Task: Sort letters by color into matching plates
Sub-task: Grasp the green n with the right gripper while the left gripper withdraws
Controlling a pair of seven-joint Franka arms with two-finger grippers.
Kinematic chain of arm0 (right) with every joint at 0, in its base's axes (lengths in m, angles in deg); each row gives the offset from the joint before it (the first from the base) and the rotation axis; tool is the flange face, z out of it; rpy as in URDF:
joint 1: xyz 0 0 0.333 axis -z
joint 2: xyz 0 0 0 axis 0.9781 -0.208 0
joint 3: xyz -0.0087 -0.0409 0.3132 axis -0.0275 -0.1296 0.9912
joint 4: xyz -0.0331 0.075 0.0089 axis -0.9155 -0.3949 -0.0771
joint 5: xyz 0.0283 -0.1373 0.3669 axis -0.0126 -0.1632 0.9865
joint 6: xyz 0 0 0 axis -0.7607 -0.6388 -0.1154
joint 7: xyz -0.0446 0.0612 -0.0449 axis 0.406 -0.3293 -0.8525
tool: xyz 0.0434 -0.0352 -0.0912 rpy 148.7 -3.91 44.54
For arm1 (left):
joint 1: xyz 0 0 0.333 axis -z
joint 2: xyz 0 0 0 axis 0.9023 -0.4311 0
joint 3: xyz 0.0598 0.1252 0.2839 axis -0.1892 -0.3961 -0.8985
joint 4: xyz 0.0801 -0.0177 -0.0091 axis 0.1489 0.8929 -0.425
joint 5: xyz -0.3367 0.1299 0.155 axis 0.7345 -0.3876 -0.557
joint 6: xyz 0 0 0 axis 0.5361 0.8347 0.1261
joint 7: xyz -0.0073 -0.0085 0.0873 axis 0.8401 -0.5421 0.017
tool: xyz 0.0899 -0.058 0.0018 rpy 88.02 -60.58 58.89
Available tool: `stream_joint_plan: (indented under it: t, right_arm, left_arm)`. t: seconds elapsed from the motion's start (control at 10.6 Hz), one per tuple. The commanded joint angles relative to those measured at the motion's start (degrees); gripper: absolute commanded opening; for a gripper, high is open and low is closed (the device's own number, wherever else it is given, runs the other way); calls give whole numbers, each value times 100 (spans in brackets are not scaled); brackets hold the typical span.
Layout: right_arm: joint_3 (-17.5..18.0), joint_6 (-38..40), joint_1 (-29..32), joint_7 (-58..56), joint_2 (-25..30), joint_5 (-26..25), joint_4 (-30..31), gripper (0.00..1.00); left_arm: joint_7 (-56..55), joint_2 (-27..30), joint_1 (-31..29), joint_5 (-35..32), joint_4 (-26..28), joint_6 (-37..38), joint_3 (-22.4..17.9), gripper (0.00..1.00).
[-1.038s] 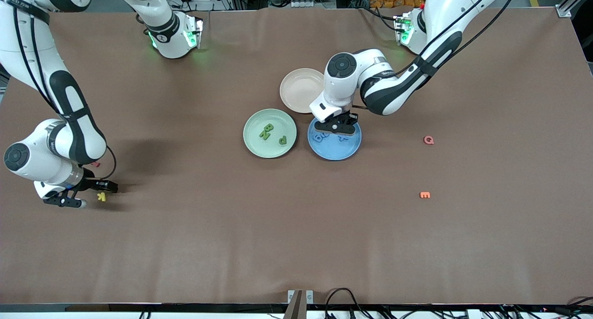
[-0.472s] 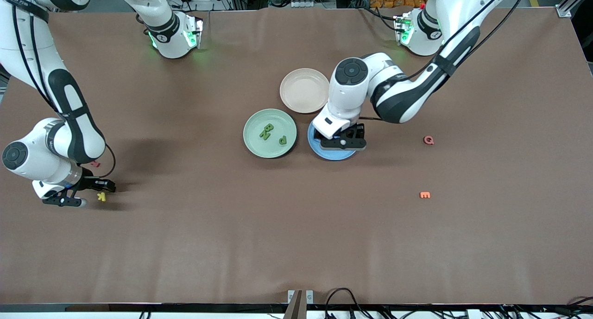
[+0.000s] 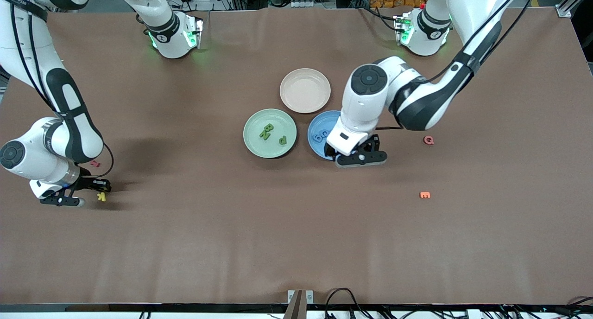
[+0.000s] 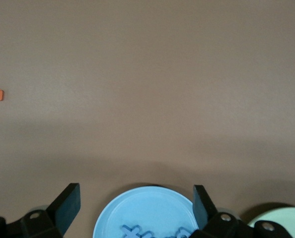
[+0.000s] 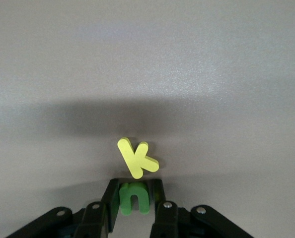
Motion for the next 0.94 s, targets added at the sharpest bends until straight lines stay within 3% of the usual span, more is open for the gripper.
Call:
stream_joint_plan:
  t: [0.0, 0.19, 0.57, 0.85]
  right_arm:
    - [98, -89, 120, -113, 47, -98, 163, 22]
    - [98, -63, 120, -140, 64, -98, 163, 12]
    - [203, 332, 76, -105, 301, -98, 181, 9]
    - [318, 806, -117, -61, 591, -63, 181, 9]
  left_arm:
    - [84, -51, 62, 217, -183, 209, -206, 100]
    - [258, -25, 27, 217, -183, 446, -224, 100]
    - [837, 19, -35, 330, -166, 614, -337, 100]
    - [2294, 501, 141, 1496, -122, 614, -1162, 100]
